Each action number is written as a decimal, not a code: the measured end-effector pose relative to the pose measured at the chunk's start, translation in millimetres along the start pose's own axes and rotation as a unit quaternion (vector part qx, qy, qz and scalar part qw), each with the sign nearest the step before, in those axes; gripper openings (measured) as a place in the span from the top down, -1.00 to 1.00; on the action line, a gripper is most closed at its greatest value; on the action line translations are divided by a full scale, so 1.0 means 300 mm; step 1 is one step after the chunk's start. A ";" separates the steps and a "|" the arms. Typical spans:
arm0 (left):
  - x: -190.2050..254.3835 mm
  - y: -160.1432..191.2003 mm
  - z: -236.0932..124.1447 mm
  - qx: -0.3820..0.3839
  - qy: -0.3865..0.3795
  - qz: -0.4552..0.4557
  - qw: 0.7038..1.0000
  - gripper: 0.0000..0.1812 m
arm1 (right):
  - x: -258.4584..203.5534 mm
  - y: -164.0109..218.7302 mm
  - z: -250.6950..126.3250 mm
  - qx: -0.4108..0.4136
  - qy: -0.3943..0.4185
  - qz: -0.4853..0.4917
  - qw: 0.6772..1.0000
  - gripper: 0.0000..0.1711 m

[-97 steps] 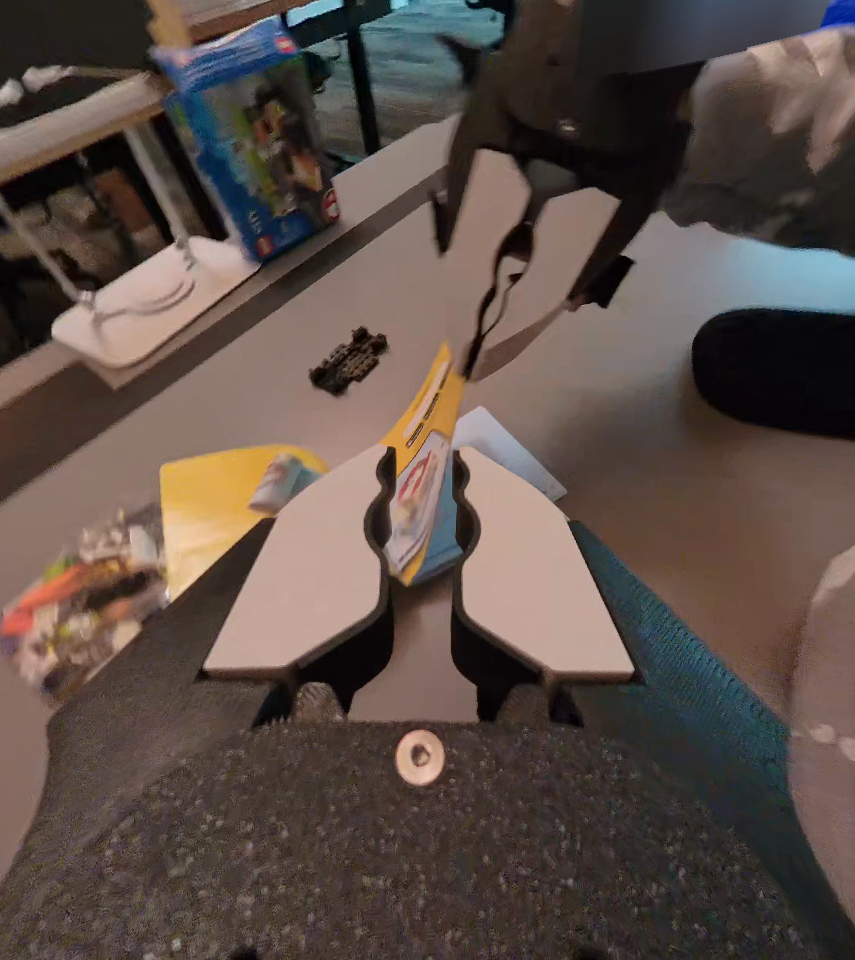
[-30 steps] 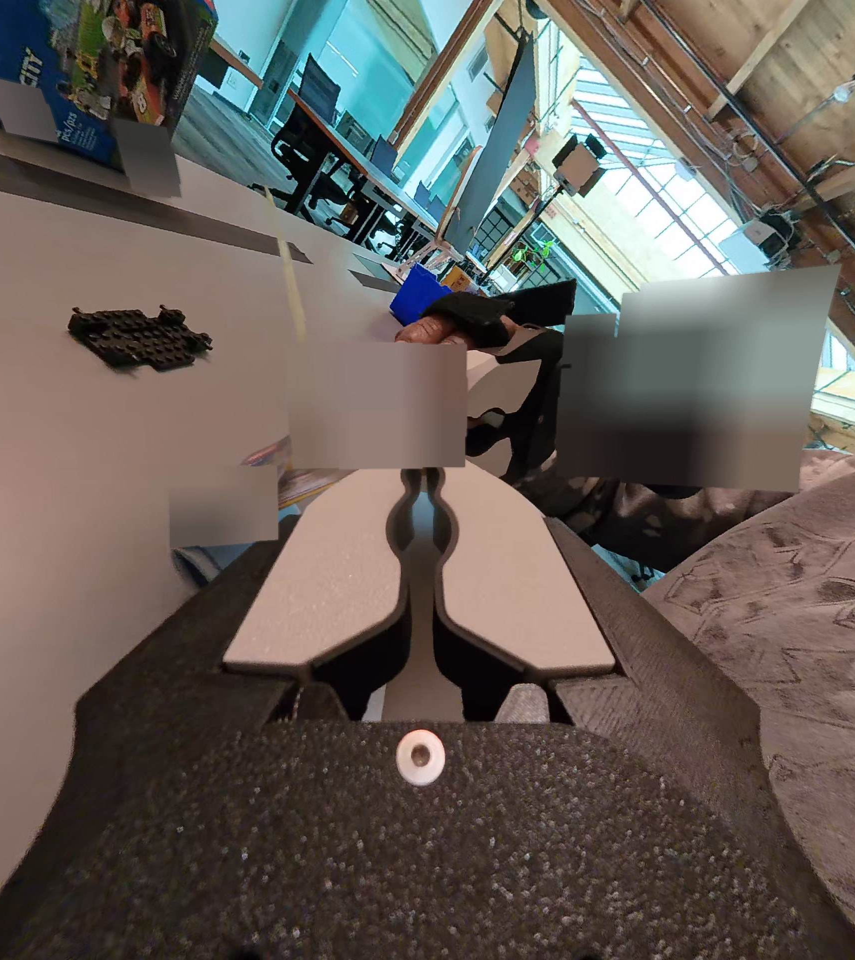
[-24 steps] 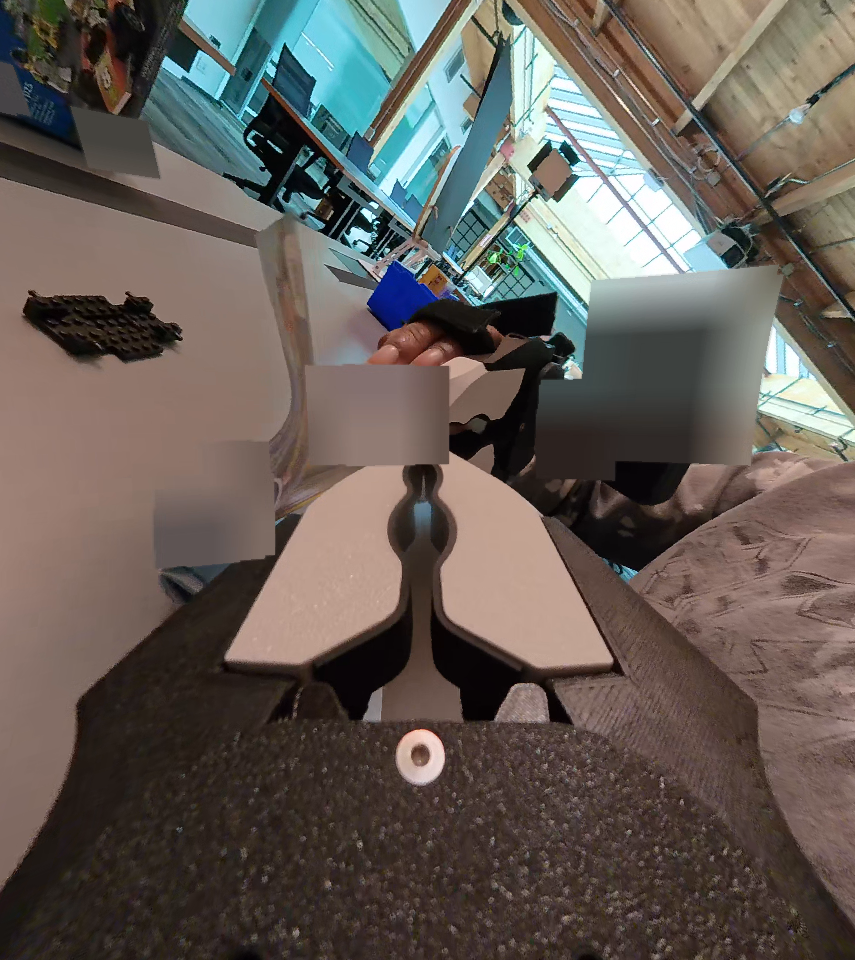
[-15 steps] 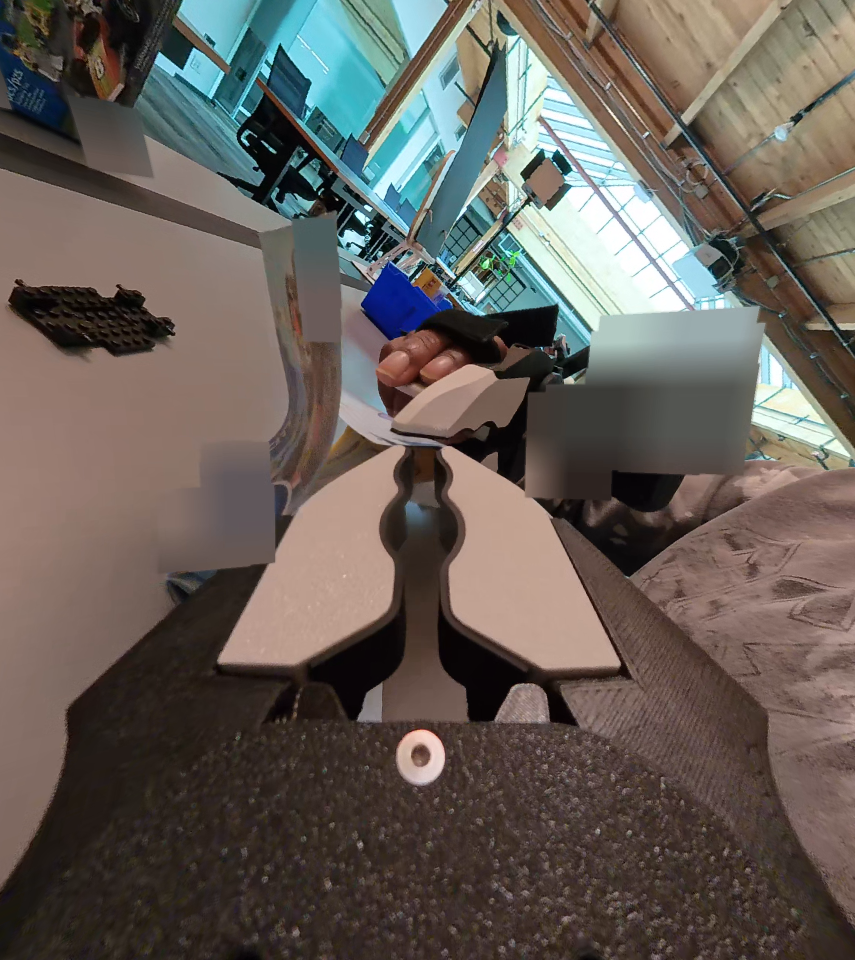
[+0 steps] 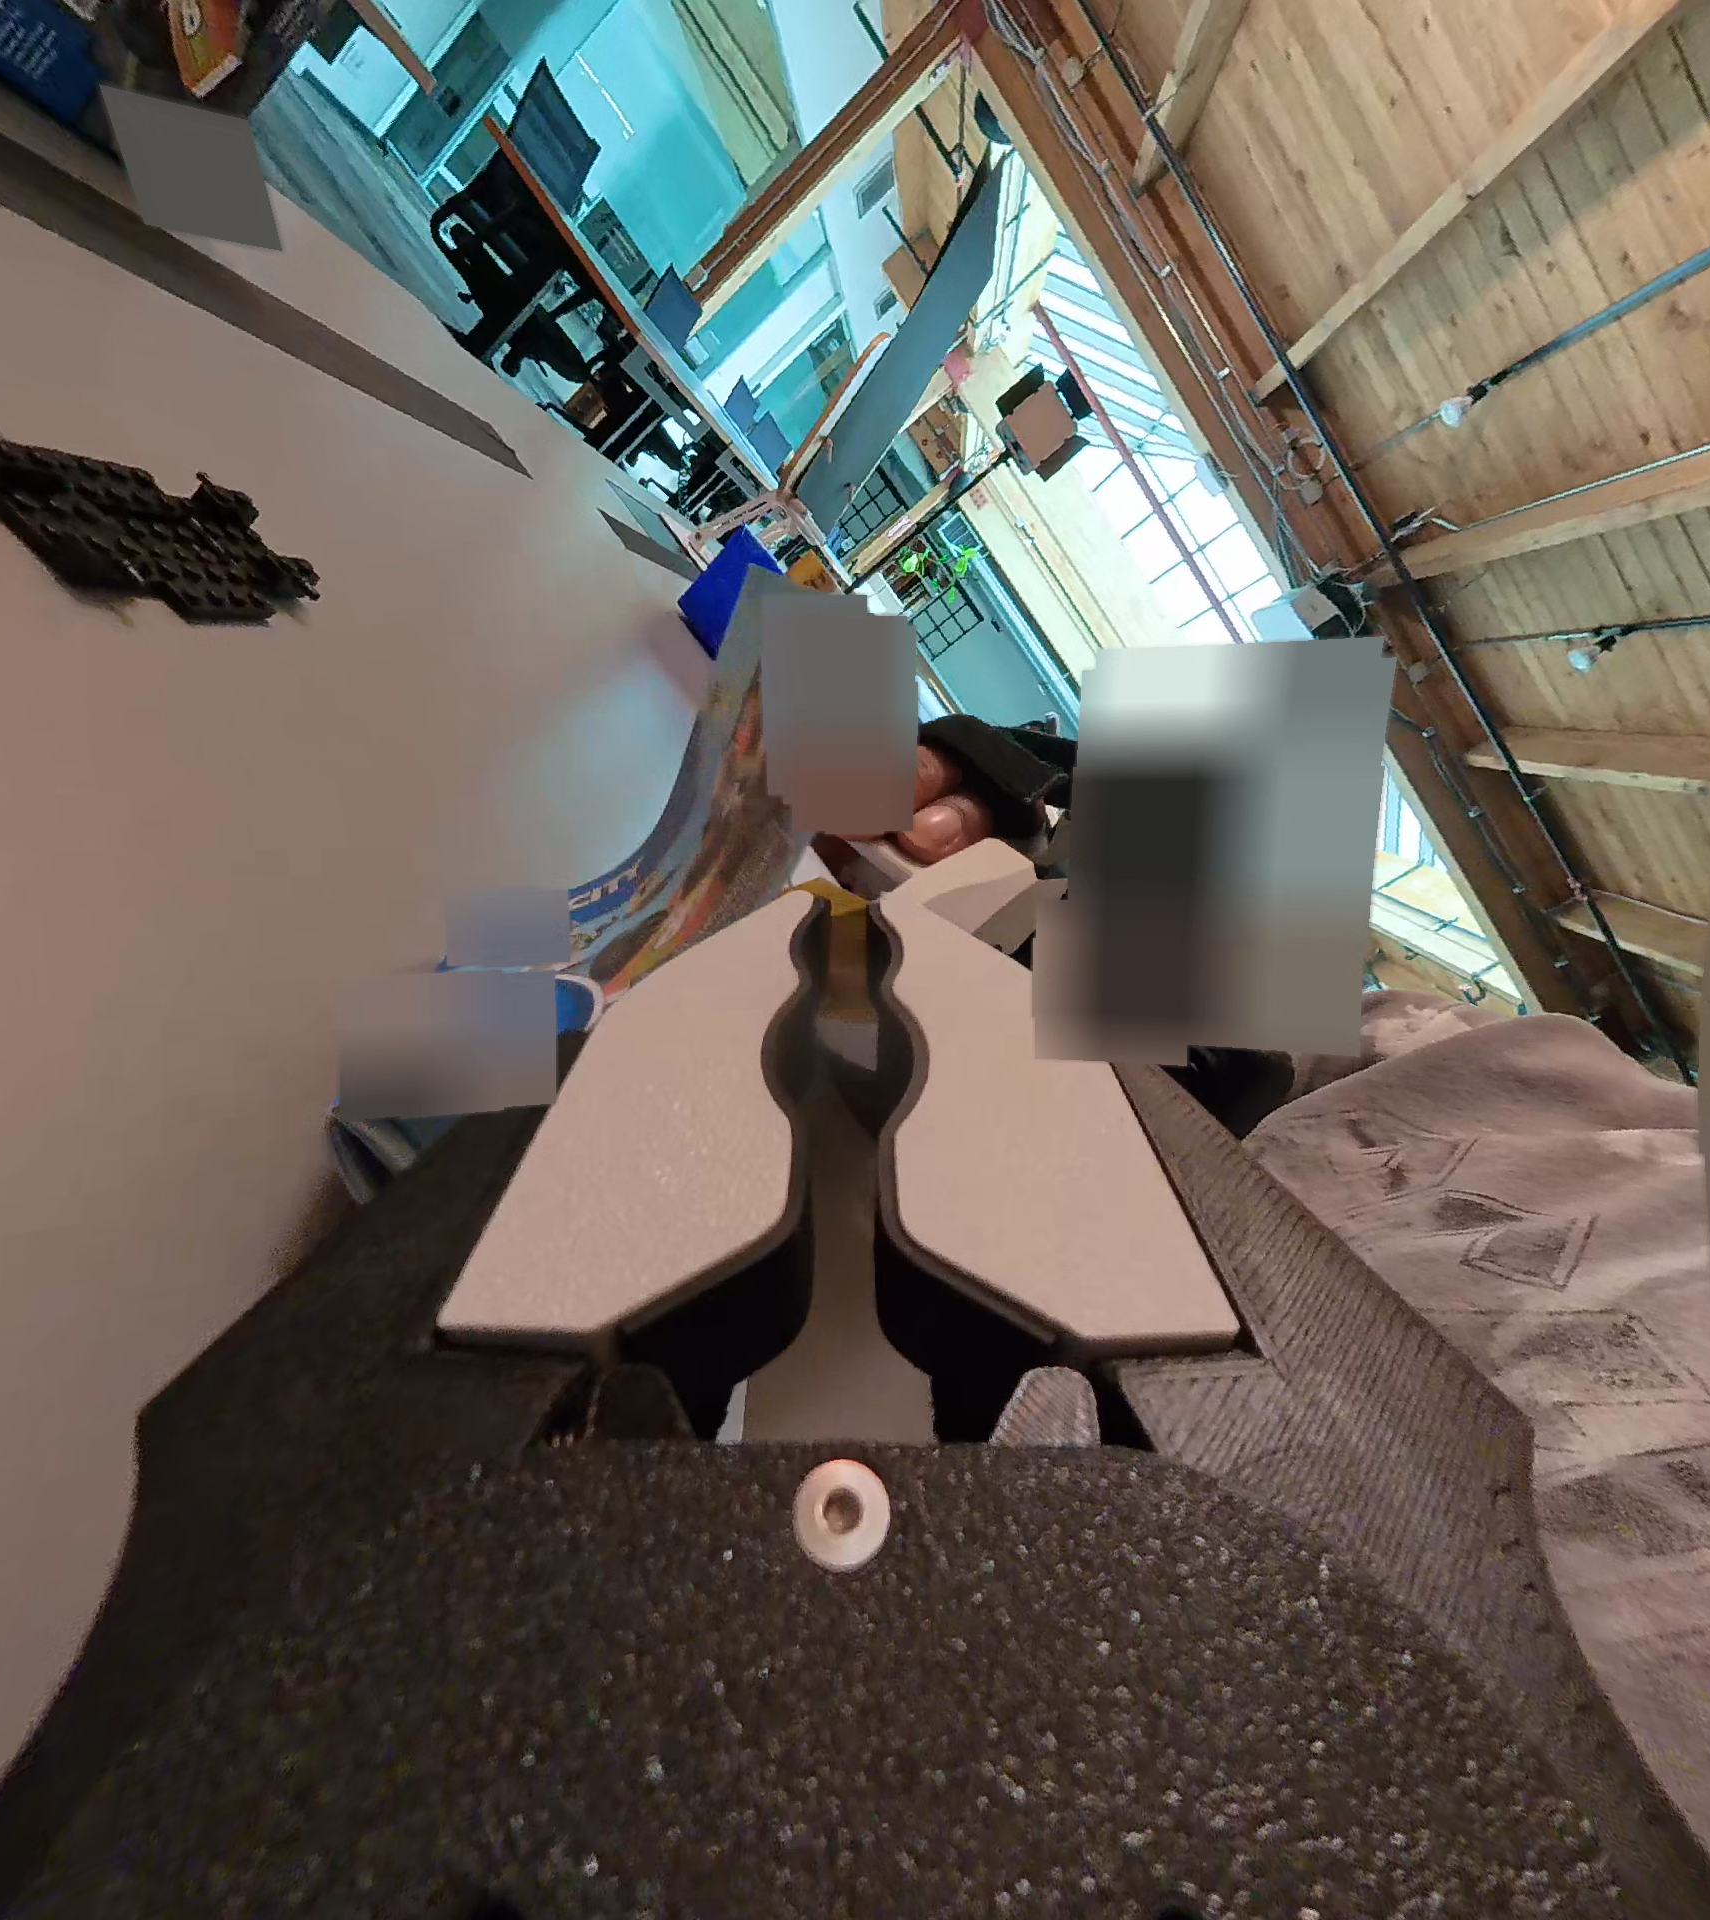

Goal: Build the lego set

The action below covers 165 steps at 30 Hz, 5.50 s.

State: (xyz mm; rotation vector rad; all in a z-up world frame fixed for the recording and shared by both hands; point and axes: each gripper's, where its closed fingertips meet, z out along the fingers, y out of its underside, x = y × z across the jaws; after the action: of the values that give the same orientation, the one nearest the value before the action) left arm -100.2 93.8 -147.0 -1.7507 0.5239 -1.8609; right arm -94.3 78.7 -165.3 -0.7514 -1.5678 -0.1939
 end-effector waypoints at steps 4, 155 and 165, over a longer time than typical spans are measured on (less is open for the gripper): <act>0.000 0.014 0.007 -0.008 0.006 -0.012 1.000 0.93 | -0.011 -0.007 -0.007 -0.001 0.008 -0.024 1.000 0.87; 0.111 0.092 -0.230 -0.037 -0.216 0.278 0.935 0.91 | -0.314 0.104 -0.230 -0.115 -0.554 0.158 0.809 1.00; 0.013 0.199 -0.116 -0.145 -0.229 0.344 0.899 0.66 | -0.212 0.118 -0.157 -0.104 -0.519 0.171 0.831 1.00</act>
State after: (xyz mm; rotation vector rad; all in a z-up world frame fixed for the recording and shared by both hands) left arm -128.2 42.0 -183.3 -1.7797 1.0907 -0.8799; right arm -38.1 58.7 -228.2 -1.4368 -2.4028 0.3970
